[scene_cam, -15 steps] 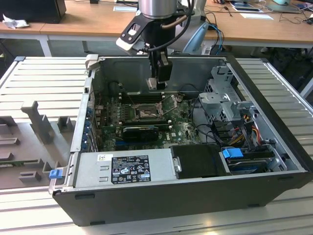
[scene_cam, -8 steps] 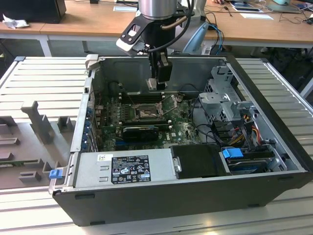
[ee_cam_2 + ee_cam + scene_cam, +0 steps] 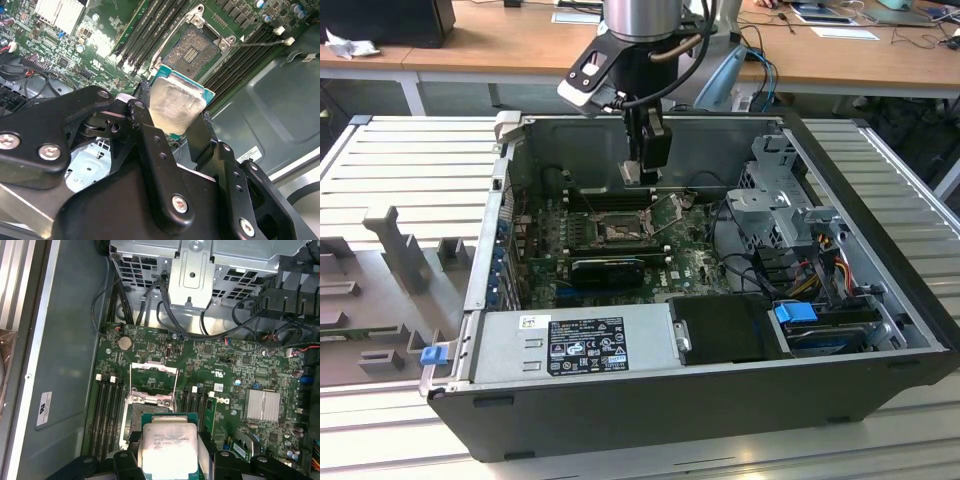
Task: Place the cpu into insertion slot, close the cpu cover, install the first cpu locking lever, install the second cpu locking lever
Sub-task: 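Place the cpu into insertion slot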
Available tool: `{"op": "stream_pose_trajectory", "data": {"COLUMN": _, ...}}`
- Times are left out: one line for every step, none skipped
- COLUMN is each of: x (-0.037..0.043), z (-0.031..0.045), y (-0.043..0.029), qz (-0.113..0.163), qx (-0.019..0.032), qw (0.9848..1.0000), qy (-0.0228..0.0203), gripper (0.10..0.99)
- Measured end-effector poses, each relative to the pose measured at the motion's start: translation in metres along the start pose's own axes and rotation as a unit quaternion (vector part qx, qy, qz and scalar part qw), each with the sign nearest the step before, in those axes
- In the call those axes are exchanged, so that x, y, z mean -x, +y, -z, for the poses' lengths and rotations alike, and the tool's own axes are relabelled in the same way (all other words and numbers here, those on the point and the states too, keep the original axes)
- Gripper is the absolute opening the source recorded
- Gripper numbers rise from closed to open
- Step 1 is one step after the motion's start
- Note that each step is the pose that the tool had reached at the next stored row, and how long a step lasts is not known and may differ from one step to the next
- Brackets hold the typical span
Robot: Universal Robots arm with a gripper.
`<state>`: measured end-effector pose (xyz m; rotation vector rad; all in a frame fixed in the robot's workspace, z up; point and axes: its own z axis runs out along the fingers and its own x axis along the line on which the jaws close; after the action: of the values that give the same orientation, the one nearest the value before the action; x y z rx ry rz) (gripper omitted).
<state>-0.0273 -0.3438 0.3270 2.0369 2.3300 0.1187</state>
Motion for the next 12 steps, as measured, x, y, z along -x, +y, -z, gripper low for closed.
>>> {"op": "stream_pose_trajectory", "data": {"x": 0.0000, "z": -0.0002, "y": 0.0000, "qz": 0.000, "qx": 0.0000, "qw": 1.0000, "qy": 0.0000, "gripper": 0.529}}
{"op": "stream_pose_trajectory", "data": {"x": 0.0000, "z": -0.0005, "y": 0.0000, "qz": 0.000, "qx": 0.0001, "qw": 1.0000, "qy": 0.0000, "gripper": 0.529}}
{"op": "stream_pose_trajectory", "data": {"x": 0.0000, "z": -0.0011, "y": -0.0001, "qz": -0.001, "qx": 0.0001, "qw": 1.0000, "qy": 0.0000, "gripper": 0.529}}
{"op": "stream_pose_trajectory", "data": {"x": 0.0000, "z": -0.0016, "y": -0.0002, "qz": -0.002, "qx": 0.0001, "qw": 1.0000, "qy": -0.0001, "gripper": 0.529}}
{"op": "stream_pose_trajectory", "data": {"x": -0.0002, "z": -0.0021, "y": -0.0004, "qz": -0.005, "qx": 0.0001, "qw": 1.0000, "qy": -0.0004, "gripper": 0.529}}
{"op": "stream_pose_trajectory", "data": {"x": -0.0003, "z": -0.0028, "y": -0.0005, "qz": -0.007, "qx": 0.0001, "qw": 1.0000, "qy": -0.0006, "gripper": 0.529}}
{"op": "stream_pose_trajectory", "data": {"x": -0.0005, "z": -0.0035, "y": -0.0006, "qz": -0.011, "qx": 0.0002, "qw": 0.9999, "qy": -0.0009, "gripper": 0.529}}
{"op": "stream_pose_trajectory", "data": {"x": -0.0006, "z": -0.0039, "y": -0.0007, "qz": -0.014, "qx": 0.0003, "qw": 0.9999, "qy": -0.0012, "gripper": 0.529}}
{"op": "stream_pose_trajectory", "data": {"x": -0.0006, "z": -0.0042, "y": -0.0009, "qz": -0.018, "qx": 0.0003, "qw": 0.9998, "qy": -0.0015, "gripper": 0.529}}
{"op": "stream_pose_trajectory", "data": {"x": -0.0006, "z": -0.0044, "y": -0.0009, "qz": -0.022, "qx": 0.0004, "qw": 0.9998, "qy": -0.0019, "gripper": 0.529}}
{"op": "stream_pose_trajectory", "data": {"x": -0.0006, "z": -0.0046, "y": -0.0009, "qz": -0.025, "qx": 0.0004, "qw": 0.9997, "qy": -0.0021, "gripper": 0.529}}
{"op": "stream_pose_trajectory", "data": {"x": -0.0006, "z": -0.0050, "y": -0.0009, "qz": -0.027, "qx": 0.0005, "qw": 0.9996, "qy": -0.0023, "gripper": 0.529}}
